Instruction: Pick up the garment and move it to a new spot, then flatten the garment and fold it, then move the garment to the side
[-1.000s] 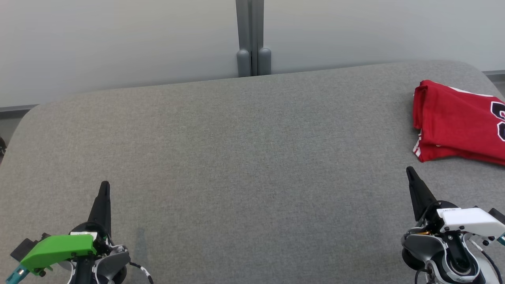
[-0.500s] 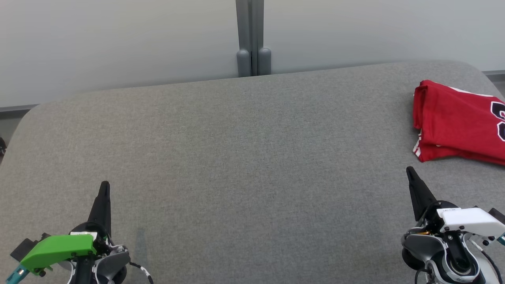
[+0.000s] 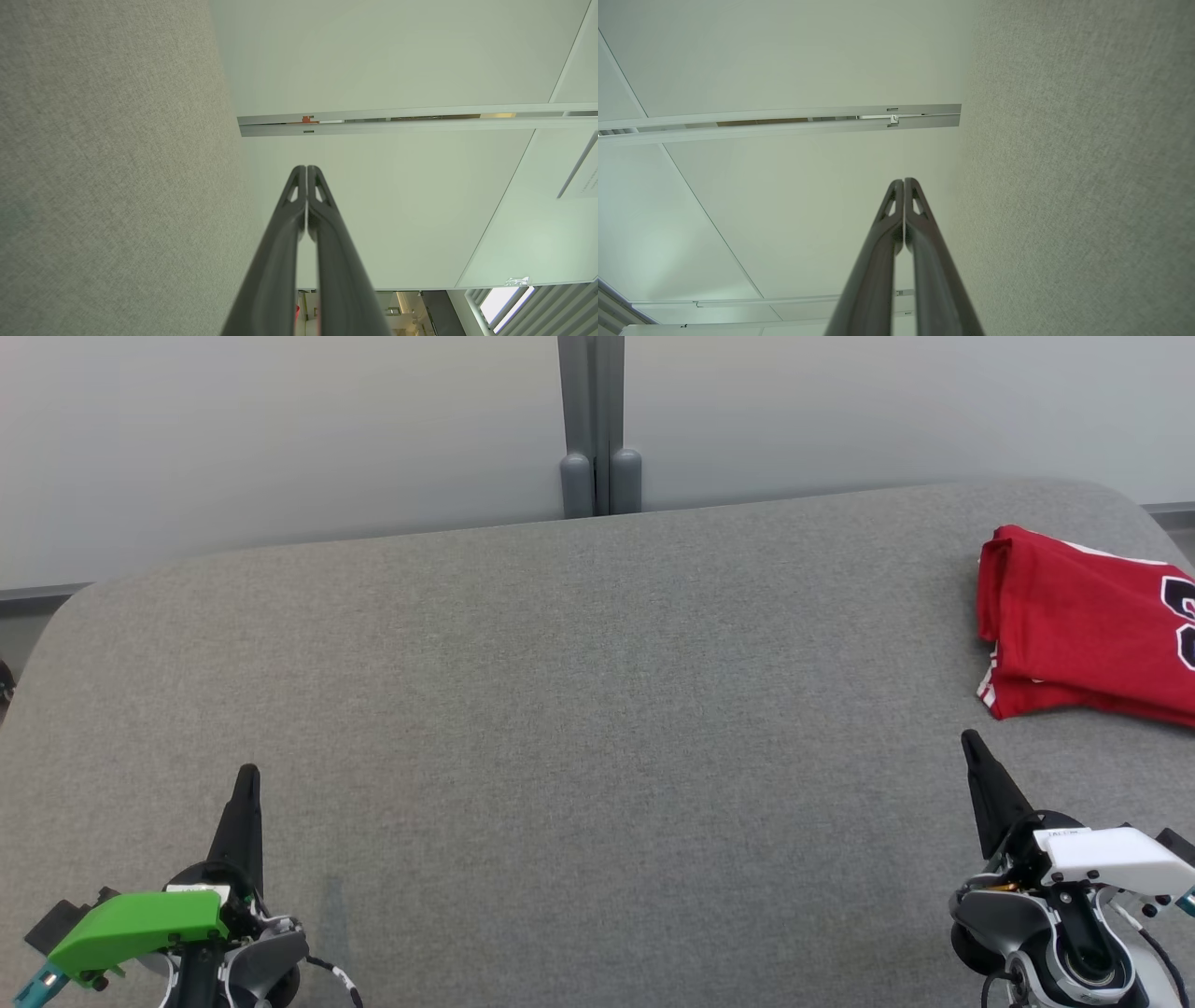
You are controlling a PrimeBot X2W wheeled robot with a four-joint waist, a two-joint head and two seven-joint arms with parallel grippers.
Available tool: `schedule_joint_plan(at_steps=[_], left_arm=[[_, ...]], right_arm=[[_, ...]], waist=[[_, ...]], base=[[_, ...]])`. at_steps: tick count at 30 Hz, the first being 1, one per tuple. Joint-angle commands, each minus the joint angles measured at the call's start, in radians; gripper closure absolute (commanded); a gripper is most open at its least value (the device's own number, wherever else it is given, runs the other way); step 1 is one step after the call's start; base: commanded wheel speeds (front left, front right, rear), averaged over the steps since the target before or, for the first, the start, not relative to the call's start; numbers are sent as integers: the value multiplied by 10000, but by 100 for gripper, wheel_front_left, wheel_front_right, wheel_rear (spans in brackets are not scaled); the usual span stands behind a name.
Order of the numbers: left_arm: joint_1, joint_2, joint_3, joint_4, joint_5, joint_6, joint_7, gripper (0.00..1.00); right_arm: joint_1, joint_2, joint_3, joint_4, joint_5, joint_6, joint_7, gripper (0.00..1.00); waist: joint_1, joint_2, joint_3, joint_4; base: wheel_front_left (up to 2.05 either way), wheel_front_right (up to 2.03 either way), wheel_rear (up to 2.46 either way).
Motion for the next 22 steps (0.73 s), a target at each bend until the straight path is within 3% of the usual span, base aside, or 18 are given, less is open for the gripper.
schedule_joint_plan(at_steps=[1, 22], left_arm=[[-106, 55, 24, -20, -35, -57, 40, 100], [-105, 55, 18, -20, -41, -57, 34, 100]], right_arm=[[-56, -41, -17, -49, 65, 4, 34, 100], [-56, -41, -16, -49, 66, 4, 34, 100]], waist=[[0, 0, 0, 0], [0, 0, 0, 0]], base=[[0, 0, 0], [0, 0, 0]])
